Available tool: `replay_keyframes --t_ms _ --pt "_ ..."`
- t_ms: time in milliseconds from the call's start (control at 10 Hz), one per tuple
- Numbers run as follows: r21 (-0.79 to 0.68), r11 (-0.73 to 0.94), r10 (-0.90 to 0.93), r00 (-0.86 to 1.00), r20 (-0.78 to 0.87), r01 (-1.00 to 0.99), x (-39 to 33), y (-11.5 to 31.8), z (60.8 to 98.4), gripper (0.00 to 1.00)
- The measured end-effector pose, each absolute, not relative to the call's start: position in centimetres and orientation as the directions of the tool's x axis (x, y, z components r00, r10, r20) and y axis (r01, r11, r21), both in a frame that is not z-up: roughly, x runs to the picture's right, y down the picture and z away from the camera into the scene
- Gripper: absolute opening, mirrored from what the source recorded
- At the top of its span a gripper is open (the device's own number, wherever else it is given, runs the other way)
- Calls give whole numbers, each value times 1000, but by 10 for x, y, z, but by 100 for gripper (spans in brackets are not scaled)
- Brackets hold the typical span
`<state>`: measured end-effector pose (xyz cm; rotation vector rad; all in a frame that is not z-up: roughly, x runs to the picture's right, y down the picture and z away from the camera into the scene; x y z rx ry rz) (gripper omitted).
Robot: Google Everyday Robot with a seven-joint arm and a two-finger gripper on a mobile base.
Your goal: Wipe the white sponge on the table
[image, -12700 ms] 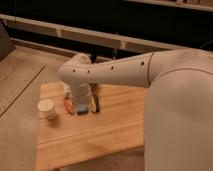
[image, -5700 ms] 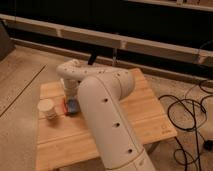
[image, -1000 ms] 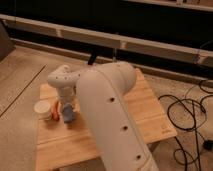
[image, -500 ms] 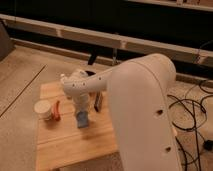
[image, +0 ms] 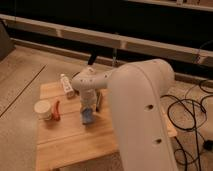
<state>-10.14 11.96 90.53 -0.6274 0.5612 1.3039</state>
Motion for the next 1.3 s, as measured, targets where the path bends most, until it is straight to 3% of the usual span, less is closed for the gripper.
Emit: replay_keyframes --t_ms 200,600,1300 --pt "-124 178 656 211 -725 -976 -114 108 938 0" --pt "-144 212 654 249 -714 -967 -135 74 969 0" --pt "-266 290 628 393 -672 -919 -233 77 968 0"
